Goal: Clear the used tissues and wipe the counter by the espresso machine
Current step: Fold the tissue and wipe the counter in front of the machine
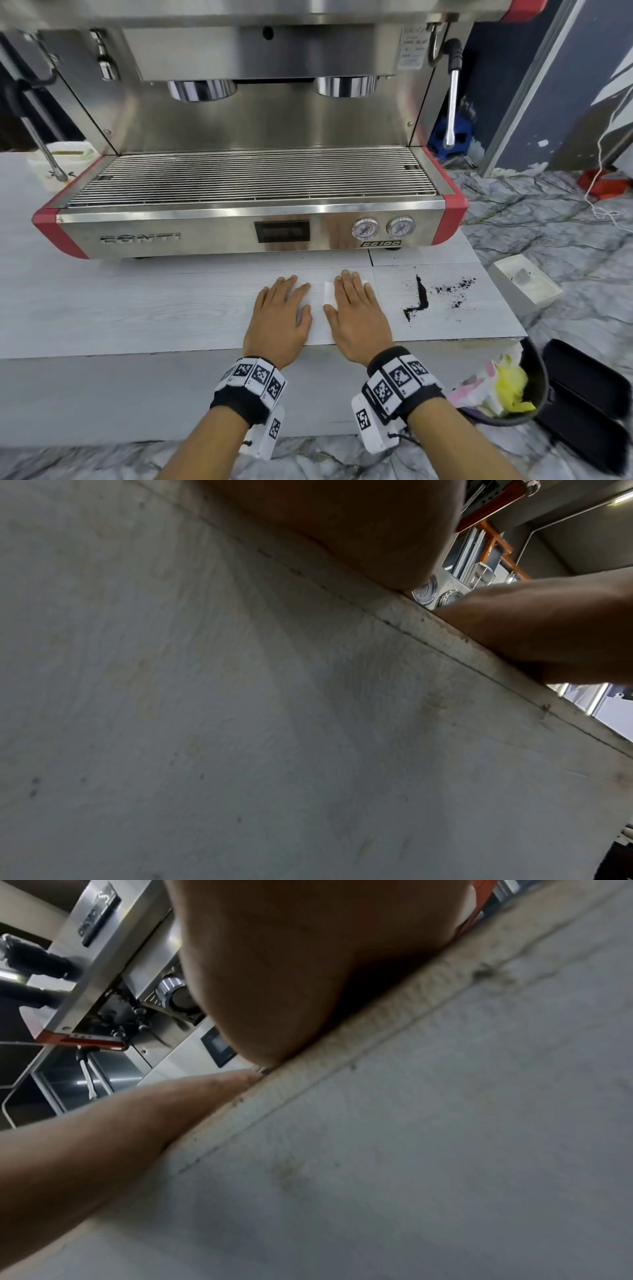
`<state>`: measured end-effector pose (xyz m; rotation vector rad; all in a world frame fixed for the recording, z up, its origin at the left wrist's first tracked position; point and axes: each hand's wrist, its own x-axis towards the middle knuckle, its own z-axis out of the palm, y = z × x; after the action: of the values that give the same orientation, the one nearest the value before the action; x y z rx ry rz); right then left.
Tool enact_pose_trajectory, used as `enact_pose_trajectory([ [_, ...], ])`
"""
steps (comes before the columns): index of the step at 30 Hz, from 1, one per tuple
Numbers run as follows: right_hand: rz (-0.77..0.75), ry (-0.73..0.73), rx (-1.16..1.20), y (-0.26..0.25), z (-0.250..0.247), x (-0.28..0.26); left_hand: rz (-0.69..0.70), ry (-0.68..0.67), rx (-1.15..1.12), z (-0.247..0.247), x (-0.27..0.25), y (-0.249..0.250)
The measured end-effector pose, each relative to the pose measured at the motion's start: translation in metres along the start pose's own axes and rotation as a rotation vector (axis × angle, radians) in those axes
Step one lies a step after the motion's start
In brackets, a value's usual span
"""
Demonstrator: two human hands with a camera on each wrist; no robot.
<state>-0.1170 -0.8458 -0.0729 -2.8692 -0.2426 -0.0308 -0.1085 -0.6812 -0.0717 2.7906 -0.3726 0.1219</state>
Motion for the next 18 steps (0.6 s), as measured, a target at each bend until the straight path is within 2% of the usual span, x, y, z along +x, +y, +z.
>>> enact_pose_trajectory([
  [11,0.041,-0.06,-0.084,0.05,-0.019,-0.019,0.01,0.0,-0.05,-0.002,-0.001,0.0],
  [18,0.105,-0.067,-0.022,0.071,-0.031,-0.022,-0.004,0.001,-0.054,-0.002,-0.002,0.0],
])
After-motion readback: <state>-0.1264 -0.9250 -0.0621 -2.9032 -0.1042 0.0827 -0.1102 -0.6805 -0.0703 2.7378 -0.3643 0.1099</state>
